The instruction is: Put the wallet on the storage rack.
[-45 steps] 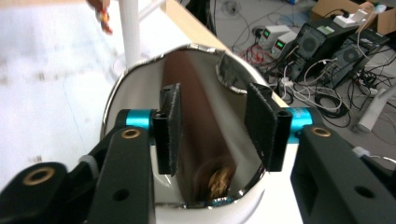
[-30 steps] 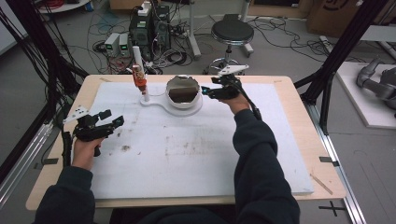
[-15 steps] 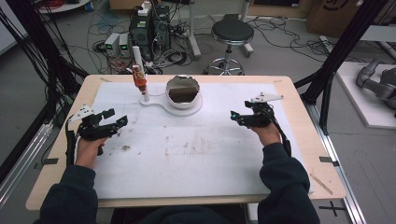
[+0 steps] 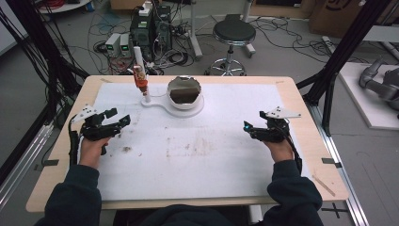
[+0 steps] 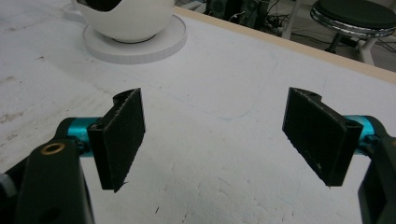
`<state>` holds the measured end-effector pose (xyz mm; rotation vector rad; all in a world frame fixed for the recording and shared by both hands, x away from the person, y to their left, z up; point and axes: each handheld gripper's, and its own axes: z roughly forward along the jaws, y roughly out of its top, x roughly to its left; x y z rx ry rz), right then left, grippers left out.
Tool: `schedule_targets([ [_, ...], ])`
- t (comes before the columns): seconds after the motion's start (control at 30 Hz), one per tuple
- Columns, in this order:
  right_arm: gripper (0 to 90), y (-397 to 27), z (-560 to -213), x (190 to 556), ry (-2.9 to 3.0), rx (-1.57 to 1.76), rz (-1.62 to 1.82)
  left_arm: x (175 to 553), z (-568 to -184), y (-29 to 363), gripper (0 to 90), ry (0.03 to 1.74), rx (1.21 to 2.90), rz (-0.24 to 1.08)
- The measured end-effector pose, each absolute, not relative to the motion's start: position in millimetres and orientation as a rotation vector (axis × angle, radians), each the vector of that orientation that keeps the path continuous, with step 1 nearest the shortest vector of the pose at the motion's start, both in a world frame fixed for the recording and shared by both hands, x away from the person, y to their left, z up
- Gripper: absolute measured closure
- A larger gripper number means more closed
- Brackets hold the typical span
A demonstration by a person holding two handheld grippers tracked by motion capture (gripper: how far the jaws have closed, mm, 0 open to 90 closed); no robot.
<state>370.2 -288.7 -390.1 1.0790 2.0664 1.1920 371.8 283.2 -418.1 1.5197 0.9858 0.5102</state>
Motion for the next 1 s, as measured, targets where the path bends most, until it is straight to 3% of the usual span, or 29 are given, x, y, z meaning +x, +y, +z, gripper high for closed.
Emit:
schedule_targets([
  [1.0,21.4,-288.8,-395.1,371.6,2.074,1.085,1.194,368.6,-415.4,279.7,23.6,0.962,1.531,0.491],
])
